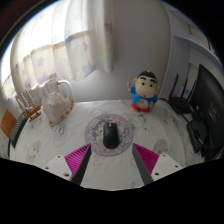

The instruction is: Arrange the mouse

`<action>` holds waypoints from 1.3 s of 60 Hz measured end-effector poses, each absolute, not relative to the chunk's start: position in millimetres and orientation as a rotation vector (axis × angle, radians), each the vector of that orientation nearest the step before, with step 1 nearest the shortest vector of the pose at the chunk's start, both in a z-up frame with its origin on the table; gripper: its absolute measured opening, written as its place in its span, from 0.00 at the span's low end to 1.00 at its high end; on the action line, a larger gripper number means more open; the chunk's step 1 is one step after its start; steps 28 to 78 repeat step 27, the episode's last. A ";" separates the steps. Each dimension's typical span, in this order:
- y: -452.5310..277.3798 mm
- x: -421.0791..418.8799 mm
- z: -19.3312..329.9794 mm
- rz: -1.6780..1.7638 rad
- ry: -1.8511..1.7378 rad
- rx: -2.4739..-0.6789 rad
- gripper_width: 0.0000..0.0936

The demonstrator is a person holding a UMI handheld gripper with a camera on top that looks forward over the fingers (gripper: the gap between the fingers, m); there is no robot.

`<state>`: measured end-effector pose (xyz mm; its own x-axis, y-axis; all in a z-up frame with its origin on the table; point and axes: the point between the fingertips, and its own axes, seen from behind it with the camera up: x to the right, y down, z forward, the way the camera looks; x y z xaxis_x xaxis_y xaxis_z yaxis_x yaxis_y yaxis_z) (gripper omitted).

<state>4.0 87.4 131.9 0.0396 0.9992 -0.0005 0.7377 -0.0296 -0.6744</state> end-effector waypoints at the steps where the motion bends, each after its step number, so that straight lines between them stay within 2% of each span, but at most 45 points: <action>1: 86.1 11.7 136.9 0.677 -1.760 -1.812 0.91; 8: 78.0 53.8 157.1 0.672 -1.821 -1.759 0.91; 15: 72.0 74.5 163.3 0.691 -1.829 -1.784 0.91; 78: 75.6 68.8 168.8 0.682 -1.811 -1.742 0.91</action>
